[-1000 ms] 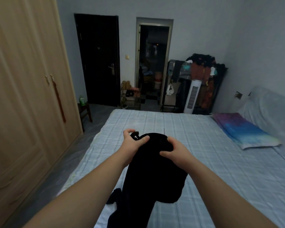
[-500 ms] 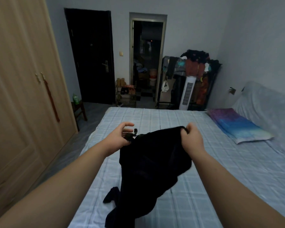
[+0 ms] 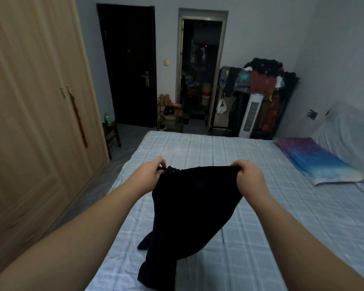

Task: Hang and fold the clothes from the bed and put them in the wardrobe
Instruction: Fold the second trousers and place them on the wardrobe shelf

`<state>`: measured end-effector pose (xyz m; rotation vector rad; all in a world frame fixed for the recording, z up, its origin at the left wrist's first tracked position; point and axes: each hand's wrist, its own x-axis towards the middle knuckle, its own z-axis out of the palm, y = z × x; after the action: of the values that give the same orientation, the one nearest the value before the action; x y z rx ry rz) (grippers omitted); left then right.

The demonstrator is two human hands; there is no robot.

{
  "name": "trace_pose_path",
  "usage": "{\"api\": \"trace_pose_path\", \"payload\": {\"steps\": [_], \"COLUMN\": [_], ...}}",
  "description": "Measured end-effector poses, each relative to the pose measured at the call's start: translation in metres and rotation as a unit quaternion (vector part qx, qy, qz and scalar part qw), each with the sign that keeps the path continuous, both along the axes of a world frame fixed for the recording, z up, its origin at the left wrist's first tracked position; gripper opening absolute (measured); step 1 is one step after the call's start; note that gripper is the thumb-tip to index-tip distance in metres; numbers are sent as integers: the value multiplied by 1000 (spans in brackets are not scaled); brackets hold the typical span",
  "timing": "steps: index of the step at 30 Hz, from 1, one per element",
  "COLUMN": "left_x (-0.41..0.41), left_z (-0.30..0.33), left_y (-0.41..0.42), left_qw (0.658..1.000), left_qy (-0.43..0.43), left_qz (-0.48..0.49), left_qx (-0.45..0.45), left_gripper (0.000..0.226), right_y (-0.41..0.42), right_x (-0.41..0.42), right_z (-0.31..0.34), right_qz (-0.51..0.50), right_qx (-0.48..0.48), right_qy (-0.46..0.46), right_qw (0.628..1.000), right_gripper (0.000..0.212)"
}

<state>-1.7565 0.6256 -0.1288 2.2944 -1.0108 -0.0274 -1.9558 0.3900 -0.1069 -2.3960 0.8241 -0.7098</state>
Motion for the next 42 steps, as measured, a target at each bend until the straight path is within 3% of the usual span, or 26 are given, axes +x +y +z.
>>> {"api": "trace_pose_path", "payload": {"steps": [4, 10, 12, 14, 16, 20, 22, 24, 26, 28, 30, 32, 35, 39, 40, 42], "left_x": [-5, -10, -11, -11, -12, -17, -19, -16, -9, -2, -1, -3, -8, 0, 0, -1], "left_z": [2, -3, -8, -12, -17, -25, -30, -38, -44, -47, -41, -33, -19, 0, 5, 12], "left_y": [3, 5, 2, -6, -9, -1, 2, 4, 10, 15, 16, 14, 9, 3, 2, 1], "left_qw": [994, 986, 985, 982, 986, 987, 984, 969, 953, 964, 940, 877, 790, 656, 654, 716], "left_qy": [63, 48, 42, -7, -18, 33, 18, -24, -12, 99, 265, 382, 467, 558, 559, 519], "left_qz": [-81, -103, -60, 5, 85, 155, 161, 177, 201, 201, 214, 217, 180, 182, 188, 200], "left_qx": [23, 125, 155, 186, 144, 33, 69, 170, 227, 147, -28, -193, -353, -475, -473, -423], "left_gripper": [28, 61, 59, 36, 19, 16, 18, 32, 38, 26, 18, 19, 32, 37, 33, 29], "right_y": [-4, 0, 5, 9, 10, 7, 3, -2, -5, -4, -2, -3, -6, -5, -5, -2], "right_x": [1, -1, 0, 2, 1, -7, -10, -10, -9, -10, -11, -10, -9, -16, -16, -14], "right_z": [-7, -3, 1, 4, 5, 2, -4, -9, -12, -16, -18, -21, -24, -25, -24, -21], "right_qz": [-1, -61, -58, -53, -50, -43, -58, -88, -105, -101, -99, -98, -87, -59, -54, -36], "right_qx": [21, 160, 189, 219, 245, 265, 279, 305, 343, 357, 344, 345, 330, 172, 141, 161], "right_qy": [43, -150, -197, -233, -255, -262, -266, -283, -299, -303, -296, -282, -221, -99, -81, -90], "right_qw": [999, 974, 960, 946, 934, 927, 921, 905, 885, 878, 885, 890, 914, 978, 985, 982], "right_gripper": [14, 26, 26, 23, 20, 14, 15, 15, 14, 16, 19, 21, 19, 10, 8, 11]}}
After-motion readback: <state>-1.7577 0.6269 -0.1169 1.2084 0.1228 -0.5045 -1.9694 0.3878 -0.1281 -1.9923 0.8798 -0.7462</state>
